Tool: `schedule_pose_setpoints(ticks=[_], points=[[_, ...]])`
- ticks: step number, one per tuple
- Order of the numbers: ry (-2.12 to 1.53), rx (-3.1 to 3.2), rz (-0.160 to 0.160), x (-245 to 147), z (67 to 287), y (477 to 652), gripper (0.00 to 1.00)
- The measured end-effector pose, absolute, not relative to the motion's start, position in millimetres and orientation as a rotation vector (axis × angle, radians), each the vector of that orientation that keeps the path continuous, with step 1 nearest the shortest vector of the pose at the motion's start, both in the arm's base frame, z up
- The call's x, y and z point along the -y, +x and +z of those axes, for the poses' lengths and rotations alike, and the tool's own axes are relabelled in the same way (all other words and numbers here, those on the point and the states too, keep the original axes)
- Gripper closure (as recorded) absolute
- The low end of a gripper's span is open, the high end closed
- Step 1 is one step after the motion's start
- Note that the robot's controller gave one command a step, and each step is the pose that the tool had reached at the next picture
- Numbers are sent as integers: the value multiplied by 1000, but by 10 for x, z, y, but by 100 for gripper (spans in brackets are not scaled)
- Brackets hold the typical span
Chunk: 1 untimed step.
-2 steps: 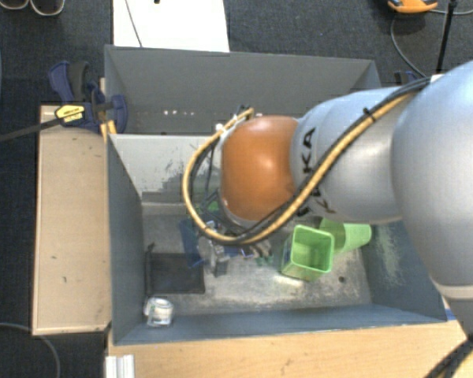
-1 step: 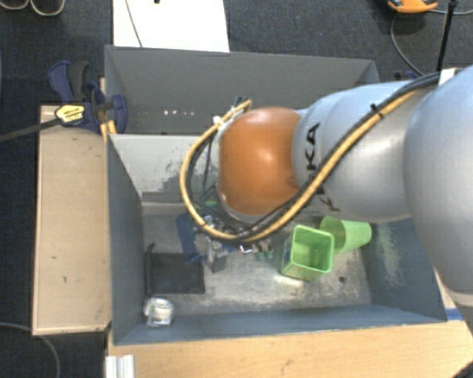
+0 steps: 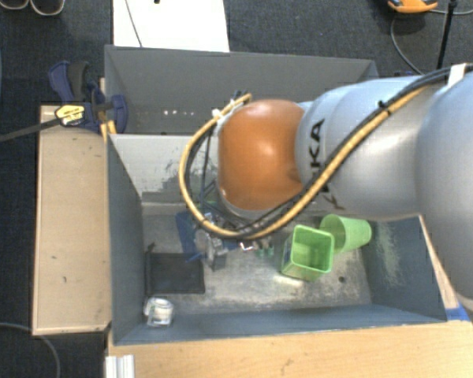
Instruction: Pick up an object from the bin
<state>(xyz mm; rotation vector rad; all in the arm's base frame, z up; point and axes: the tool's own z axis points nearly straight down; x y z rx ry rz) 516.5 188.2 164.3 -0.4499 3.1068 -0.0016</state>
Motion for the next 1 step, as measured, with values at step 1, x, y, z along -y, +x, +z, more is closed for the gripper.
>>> schedule_pose_setpoints(ticks=[1], points=[[-466,-3095,1,-1871,2098,5050,100]])
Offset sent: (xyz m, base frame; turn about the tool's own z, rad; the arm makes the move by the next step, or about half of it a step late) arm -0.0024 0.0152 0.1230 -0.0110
